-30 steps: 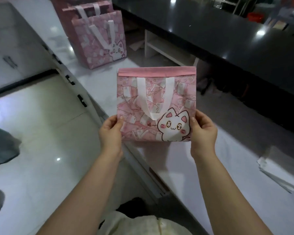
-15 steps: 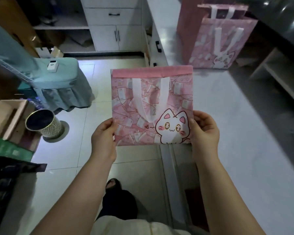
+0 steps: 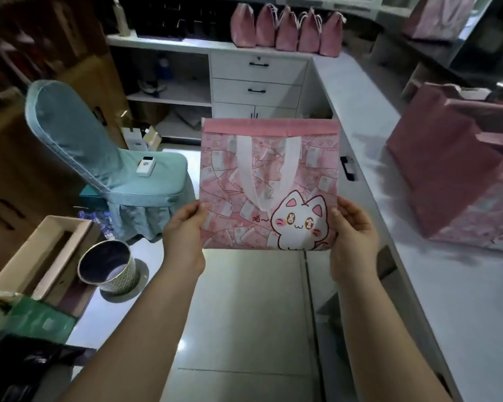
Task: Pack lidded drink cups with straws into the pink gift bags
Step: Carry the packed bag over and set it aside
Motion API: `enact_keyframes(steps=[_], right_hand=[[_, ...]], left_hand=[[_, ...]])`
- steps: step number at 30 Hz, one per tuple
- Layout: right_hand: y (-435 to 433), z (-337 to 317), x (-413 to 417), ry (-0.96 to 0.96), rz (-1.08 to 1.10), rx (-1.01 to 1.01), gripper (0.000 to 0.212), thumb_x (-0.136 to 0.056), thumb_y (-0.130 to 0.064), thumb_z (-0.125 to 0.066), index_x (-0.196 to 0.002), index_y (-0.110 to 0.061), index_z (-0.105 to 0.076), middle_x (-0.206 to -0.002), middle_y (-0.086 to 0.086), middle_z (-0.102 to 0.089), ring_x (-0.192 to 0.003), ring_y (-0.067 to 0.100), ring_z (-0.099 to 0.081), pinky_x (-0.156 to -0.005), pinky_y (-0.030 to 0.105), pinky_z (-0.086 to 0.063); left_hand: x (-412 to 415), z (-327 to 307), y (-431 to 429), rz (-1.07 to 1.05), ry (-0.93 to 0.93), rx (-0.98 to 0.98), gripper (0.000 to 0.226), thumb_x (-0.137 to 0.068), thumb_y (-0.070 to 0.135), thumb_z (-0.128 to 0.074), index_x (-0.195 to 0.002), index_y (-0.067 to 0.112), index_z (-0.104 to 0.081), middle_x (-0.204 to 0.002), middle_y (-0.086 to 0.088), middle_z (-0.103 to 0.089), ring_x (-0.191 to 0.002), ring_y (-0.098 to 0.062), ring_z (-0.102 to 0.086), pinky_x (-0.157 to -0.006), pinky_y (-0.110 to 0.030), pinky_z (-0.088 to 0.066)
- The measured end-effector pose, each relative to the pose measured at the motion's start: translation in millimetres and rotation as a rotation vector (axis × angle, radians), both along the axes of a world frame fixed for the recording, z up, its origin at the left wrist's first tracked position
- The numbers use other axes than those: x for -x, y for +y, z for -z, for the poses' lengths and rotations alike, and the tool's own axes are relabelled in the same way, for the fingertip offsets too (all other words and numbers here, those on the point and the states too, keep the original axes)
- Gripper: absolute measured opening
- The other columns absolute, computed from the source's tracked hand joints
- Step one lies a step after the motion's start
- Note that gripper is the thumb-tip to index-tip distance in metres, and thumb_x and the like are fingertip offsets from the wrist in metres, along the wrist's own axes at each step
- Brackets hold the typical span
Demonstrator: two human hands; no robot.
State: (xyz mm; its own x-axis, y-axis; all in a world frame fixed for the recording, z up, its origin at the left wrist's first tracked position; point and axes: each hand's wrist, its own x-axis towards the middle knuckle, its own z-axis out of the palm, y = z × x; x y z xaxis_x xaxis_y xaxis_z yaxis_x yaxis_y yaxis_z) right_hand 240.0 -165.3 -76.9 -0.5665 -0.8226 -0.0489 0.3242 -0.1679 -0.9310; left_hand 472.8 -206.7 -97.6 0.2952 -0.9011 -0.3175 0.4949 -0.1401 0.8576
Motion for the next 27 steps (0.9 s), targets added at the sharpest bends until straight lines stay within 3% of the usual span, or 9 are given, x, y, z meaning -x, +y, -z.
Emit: enact_keyframes(steps=[4,8,12,16,19,22,27], right_hand=[[-79,-5,4,-0.009,0.004,-0.036,0.017,-0.089,0.003,-0.062,-0.093,-0.012,-0.069,-0.082,0.0,-0.076,-0.076,0.016,-0.072,-0.07,0.034,-0.06],[-160,-8,26,-0.017,0.044,-0.029,0.016,-0.09,0.002,-0.062,-0.096,-0.012,-0.069,-0.085,0.002,-0.076,-0.078,0.016,-0.071,-0.071,0.033,-0.06],[-245,-10,56,-0.041,0.046,0.027,0.015,-0.089,-0.002,-0.064,-0.094,-0.014,-0.07,-0.092,0.007,-0.076,-0.082,0.019,-0.072,-0.071,0.034,-0.06],[-337,-24,88,-0.032,0.023,0.103,0.016,-0.089,-0.001,-0.064,-0.093,-0.016,-0.071,-0.091,0.005,-0.075,-0.08,0.016,-0.071,-0.068,0.028,-0.058],[-411,-44,110,-0.049,-0.004,0.142,0.016,-0.09,-0.001,-0.064,-0.096,-0.015,-0.069,-0.086,0.0,-0.074,-0.079,0.015,-0.07,-0.074,0.032,-0.059],[-485,-66,123,-0.036,-0.035,0.191,0.019,-0.09,0.0,-0.063,-0.103,-0.014,-0.066,-0.096,0.005,-0.071,-0.092,0.024,-0.066,-0.089,0.048,-0.052],[-588,-79,134,-0.072,-0.069,0.188,0.022,-0.09,-0.001,-0.063,-0.11,-0.011,-0.064,-0.098,0.01,-0.067,-0.091,0.025,-0.065,-0.072,0.042,-0.057]], left_hand=[[5,3,-83,-0.019,0.008,-0.059,0.016,-0.089,0.009,-0.069,-0.084,0.024,-0.072,-0.093,0.001,-0.075,-0.09,-0.018,-0.071,-0.065,-0.031,-0.058],[33,-4,-165,-0.009,0.011,-0.095,0.02,-0.089,0.011,-0.07,-0.078,0.027,-0.072,-0.102,-0.002,-0.075,-0.101,-0.025,-0.07,-0.082,-0.045,-0.058],[63,-18,-252,0.011,-0.017,-0.045,0.014,-0.089,0.009,-0.068,-0.087,0.022,-0.072,-0.099,-0.004,-0.076,-0.095,-0.024,-0.072,-0.079,-0.043,-0.06],[98,-41,-341,-0.016,-0.036,0.003,0.011,-0.089,0.008,-0.068,-0.092,0.018,-0.07,-0.098,-0.006,-0.075,-0.085,-0.02,-0.072,-0.063,-0.032,-0.059],[123,-65,-408,-0.045,-0.04,0.026,0.012,-0.089,0.01,-0.068,-0.087,0.022,-0.068,-0.089,0.001,-0.073,-0.078,-0.015,-0.07,-0.052,-0.025,-0.055],[133,-84,-475,-0.089,-0.063,0.073,0.01,-0.09,0.014,-0.068,-0.09,0.024,-0.07,-0.088,0.005,-0.074,-0.081,-0.013,-0.071,-0.057,-0.027,-0.057],[141,-94,-578,-0.105,-0.1,0.114,0.012,-0.091,0.016,-0.066,-0.088,0.026,-0.073,-0.096,0.001,-0.076,-0.091,-0.019,-0.072,-0.069,-0.034,-0.06]])
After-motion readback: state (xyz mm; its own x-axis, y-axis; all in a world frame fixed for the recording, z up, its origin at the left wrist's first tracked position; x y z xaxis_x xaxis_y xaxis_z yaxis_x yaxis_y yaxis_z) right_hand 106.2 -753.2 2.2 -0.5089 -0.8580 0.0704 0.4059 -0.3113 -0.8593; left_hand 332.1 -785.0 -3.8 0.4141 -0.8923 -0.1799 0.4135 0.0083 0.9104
